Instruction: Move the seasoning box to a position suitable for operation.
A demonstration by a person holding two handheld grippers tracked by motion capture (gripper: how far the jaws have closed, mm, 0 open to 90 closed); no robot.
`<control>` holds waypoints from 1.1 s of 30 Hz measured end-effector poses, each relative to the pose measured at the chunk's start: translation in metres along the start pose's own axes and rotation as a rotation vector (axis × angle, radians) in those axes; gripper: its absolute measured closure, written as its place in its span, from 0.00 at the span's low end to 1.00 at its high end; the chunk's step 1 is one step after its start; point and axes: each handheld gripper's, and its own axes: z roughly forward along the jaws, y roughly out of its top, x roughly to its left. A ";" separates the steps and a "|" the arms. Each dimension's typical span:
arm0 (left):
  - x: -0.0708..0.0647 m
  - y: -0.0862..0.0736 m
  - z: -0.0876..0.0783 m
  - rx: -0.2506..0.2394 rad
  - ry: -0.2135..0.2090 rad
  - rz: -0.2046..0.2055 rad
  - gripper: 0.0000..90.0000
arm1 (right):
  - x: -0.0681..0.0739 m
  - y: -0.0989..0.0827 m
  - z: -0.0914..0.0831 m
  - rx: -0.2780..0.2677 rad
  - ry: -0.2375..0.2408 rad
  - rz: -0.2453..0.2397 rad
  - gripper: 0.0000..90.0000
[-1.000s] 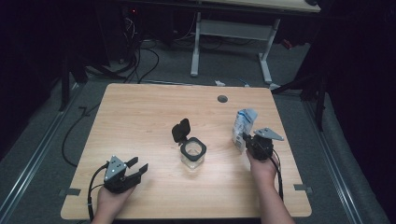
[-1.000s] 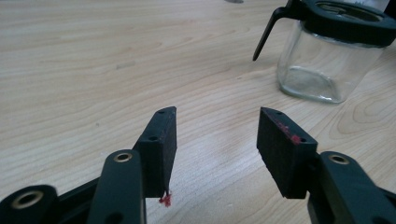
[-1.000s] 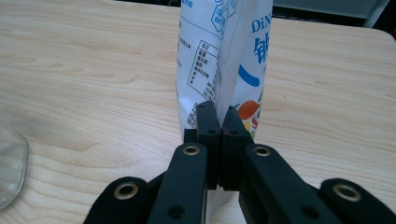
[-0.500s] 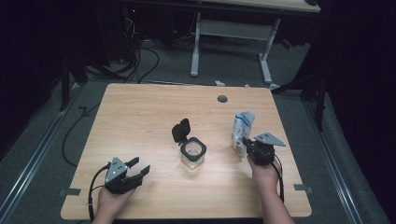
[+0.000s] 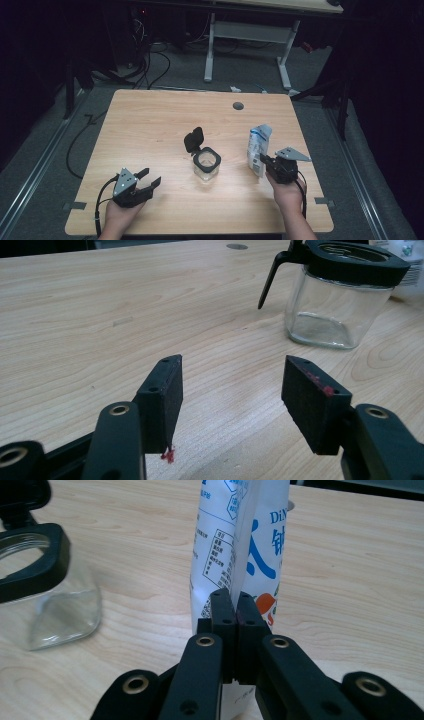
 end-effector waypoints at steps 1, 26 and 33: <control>0.000 0.000 0.000 0.000 0.000 0.000 0.47 | 0.000 0.000 0.000 0.000 0.000 0.000 1.00; -0.002 0.001 -0.001 -0.008 -0.017 0.000 0.47 | 0.017 0.015 -0.024 0.181 0.093 -0.116 1.00; -0.002 0.001 -0.001 -0.010 -0.017 -0.001 0.47 | 0.018 0.021 -0.029 0.243 0.112 -0.145 1.00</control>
